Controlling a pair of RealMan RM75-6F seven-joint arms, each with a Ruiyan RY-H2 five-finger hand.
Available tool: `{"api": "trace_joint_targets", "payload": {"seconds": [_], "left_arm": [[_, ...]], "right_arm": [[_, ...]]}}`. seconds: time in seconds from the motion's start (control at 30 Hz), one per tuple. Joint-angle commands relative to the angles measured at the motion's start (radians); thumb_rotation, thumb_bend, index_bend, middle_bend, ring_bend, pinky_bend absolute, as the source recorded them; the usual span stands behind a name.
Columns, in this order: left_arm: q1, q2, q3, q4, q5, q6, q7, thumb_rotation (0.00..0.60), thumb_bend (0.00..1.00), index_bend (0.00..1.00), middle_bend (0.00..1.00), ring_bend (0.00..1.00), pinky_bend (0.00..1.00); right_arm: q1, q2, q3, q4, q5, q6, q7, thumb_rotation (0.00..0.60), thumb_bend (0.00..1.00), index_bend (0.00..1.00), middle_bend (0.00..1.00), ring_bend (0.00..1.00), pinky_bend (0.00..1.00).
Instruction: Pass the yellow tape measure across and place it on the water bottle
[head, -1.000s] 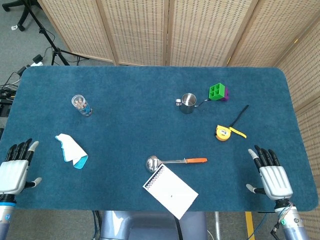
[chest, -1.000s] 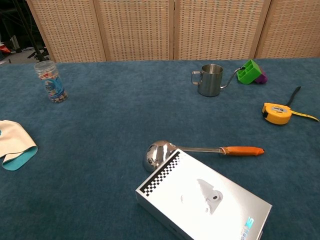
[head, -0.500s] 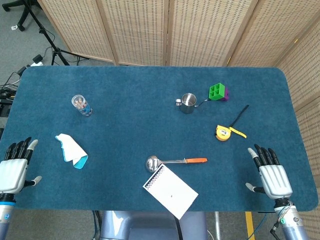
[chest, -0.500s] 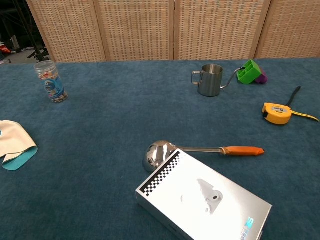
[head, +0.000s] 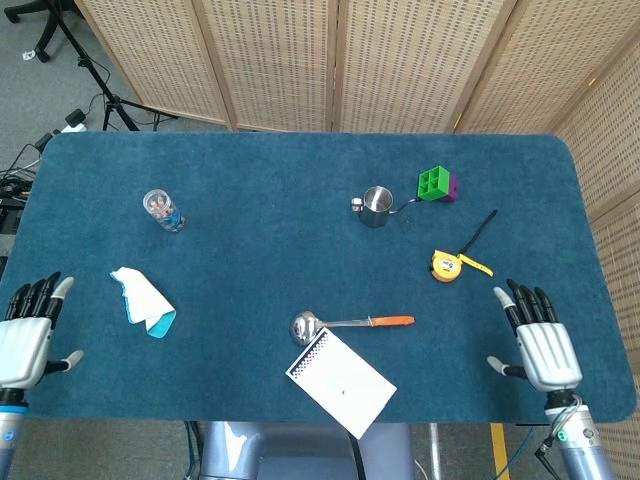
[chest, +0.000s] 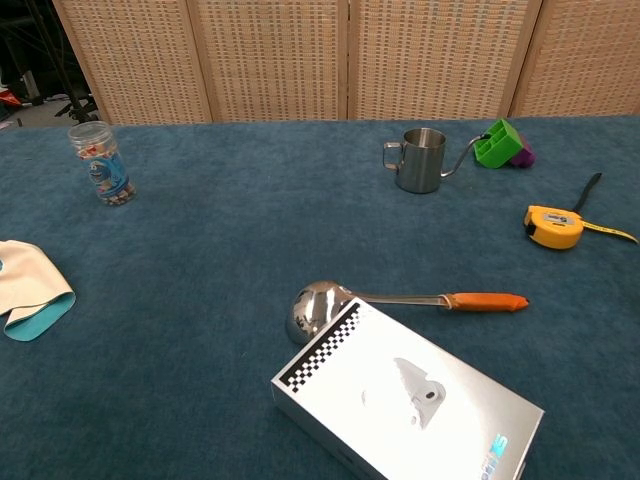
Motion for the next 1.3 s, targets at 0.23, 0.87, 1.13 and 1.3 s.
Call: {"api": "trace_joint_targets", "payload": {"seconds": [0.23, 0.87, 1.13, 1.3], "left_arm": [[0.002, -0.002, 0.004, -0.009, 0.013, 0.006, 0.007, 0.6, 0.08, 0.0, 0.0, 0.0, 0.0], [0.0, 0.01, -0.006, -0.011, -0.011, -0.007, -0.023, 0.6, 0.08, 0.0, 0.0, 0.0, 0.0], [-0.003, 0.012, -0.01, -0.003, -0.021, -0.016, -0.031, 0.6, 0.08, 0.0, 0.0, 0.0, 0.0], [-0.006, 0.01, -0.012, 0.002, -0.03, -0.022, -0.03, 0.6, 0.08, 0.0, 0.0, 0.0, 0.0]], "right_arm": [[0.115, 0.018, 0.099, -0.071, 0.118, -0.138, -0.082, 0.6, 0.04, 0.01, 0.0, 0.0, 0.0], [0.5, -0.141, 0.236, 0.099, 0.753, -0.53, -0.399, 0.6, 0.04, 0.05, 0.0, 0.0, 0.0], [0.623, -0.186, 0.214, 0.248, 0.976, -0.628, -0.46, 0.6, 0.05, 0.05, 0.0, 0.0, 0.0], [0.665, -0.204, 0.192, 0.313, 1.049, -0.664, -0.467, 0.6, 0.05, 0.05, 0.0, 0.0, 0.0]]}}
